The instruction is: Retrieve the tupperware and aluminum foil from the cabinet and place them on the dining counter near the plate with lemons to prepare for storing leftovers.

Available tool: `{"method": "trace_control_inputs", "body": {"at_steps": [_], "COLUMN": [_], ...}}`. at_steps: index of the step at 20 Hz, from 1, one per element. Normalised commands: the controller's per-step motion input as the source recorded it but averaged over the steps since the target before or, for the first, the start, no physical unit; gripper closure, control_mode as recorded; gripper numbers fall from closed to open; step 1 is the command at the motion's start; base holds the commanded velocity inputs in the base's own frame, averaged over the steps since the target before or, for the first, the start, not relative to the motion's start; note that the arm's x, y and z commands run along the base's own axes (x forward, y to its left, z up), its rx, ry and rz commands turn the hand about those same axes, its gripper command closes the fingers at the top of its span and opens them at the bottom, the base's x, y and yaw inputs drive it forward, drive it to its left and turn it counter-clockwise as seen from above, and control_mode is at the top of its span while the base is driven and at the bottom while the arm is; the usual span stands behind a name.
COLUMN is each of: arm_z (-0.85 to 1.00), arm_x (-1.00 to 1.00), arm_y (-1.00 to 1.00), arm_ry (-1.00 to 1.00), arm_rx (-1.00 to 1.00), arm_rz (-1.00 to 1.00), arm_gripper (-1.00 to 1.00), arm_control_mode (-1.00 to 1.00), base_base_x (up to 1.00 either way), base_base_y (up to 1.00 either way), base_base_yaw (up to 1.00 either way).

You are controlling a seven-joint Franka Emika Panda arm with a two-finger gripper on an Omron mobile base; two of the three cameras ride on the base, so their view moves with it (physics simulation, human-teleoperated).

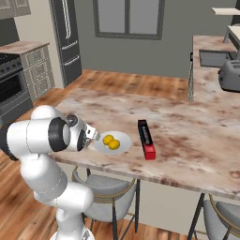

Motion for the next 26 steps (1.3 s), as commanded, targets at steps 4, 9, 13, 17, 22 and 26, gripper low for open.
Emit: {"method": "trace_control_inputs", "body": {"at_steps": [4, 9, 13, 17, 22, 26], "arm_z": [0.7, 0.84, 0.81, 0.57, 0.68, 0.78], "arm_x": [0.0, -0.08, -0.35, -0.78, -1.0, -1.0], "arm_y": [-0.03, -0.14, -0.35, -0.45, -0.36, -0.24], "arm_ry": [-0.12, -0.12, -0.02, -0.02, -0.08, 0.0], "arm_rx": [0.0, 0.0, 0.0, 0.0, 0.0, -0.1], "arm_rz": [0.0, 0.02, 0.02, 0.03, 0.03, 0.07], "arm_gripper": [-1.0, -1.0, -1.0, -1.0, -1.0, -1.0], "arm_control_mode": [-1.0, -1.0, -1.0, -1.0, -1.0, -1.0], "base_base_x": [0.0, 0.0, 0.0, 0.0, 0.0, 0.0], "base_base_y": [0.0, 0.0, 0.0, 0.0, 0.0, 0.0], "base_base_yaw": [0.0, 0.0, 0.0, 0.0, 0.0, 0.0]}}
